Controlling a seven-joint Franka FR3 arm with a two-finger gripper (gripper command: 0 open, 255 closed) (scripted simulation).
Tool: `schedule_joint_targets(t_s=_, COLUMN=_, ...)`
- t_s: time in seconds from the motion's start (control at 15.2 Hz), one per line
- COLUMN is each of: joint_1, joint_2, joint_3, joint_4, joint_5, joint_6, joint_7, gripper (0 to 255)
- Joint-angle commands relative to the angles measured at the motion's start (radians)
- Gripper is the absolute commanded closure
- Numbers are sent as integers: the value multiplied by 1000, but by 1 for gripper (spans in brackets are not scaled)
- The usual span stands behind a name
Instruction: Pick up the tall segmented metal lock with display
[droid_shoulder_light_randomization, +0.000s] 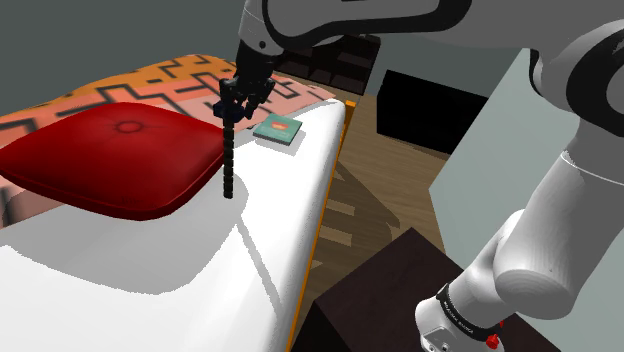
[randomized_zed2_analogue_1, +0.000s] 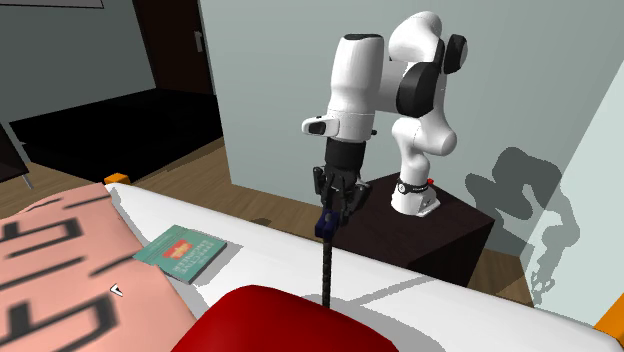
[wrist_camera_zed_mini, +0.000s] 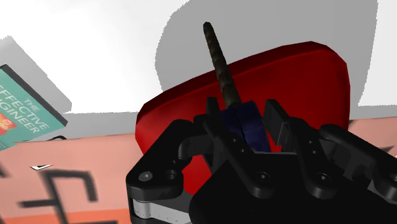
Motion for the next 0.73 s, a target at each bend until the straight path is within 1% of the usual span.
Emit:
schedule_joint_targets(t_s=0.0, joint_1=0, joint_2=1, joint_3=0, joint_4=-1, joint_5=0, joint_6=0, joint_7=0, gripper=255)
schedule_joint_targets(t_s=0.07, joint_1=0, joint_2=2, joint_3=0, joint_4=0, joint_5=0, joint_6=0, joint_7=-1, gripper=255)
schedule_joint_targets(t_s=0.66, joint_1=2, joint_2=1, joint_3=1, joint_4=120, joint_5=0, joint_6=-121, joint_7=1, gripper=255)
